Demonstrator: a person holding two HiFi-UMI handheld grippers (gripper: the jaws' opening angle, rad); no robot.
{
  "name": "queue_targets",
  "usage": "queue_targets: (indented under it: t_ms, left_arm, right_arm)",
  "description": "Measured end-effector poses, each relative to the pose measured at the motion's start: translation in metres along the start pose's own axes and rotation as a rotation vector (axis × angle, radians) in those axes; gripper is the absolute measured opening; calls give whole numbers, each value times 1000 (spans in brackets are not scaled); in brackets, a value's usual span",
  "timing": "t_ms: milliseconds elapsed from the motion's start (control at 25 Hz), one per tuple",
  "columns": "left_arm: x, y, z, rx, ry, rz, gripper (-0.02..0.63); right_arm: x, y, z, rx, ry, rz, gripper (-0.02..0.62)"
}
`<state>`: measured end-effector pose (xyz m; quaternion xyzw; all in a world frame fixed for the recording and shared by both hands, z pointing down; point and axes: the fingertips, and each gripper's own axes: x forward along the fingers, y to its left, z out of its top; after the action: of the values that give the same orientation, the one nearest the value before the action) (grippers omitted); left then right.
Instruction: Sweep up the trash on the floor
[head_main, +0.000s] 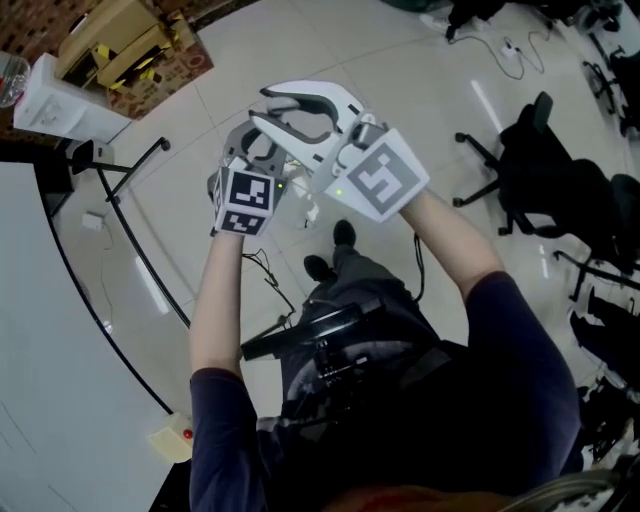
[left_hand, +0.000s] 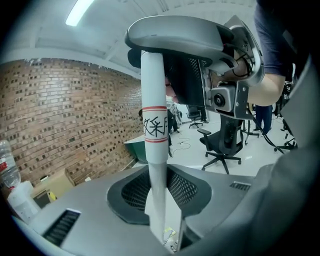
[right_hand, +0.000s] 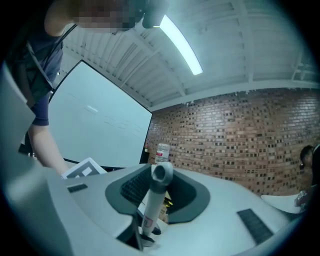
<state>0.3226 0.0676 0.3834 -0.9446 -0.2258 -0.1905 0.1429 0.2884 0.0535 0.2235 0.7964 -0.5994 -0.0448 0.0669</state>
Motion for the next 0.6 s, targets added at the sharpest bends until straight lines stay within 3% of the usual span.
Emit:
queue_targets:
  t_ms: [160,320,600]
  left_arm:
    - [27,0,-2,-54,7,-29,86]
    - [55,4,-10,-41,46,-24,84]
    - [111,11,-26,-12,85,-106,86]
  right_arm:
    - [-8,-16,-15,-24,-3,5,115]
    - [-5,-23,-30,-118,-19,26,114]
    - [4,-59,-71,-111,36,-70,114]
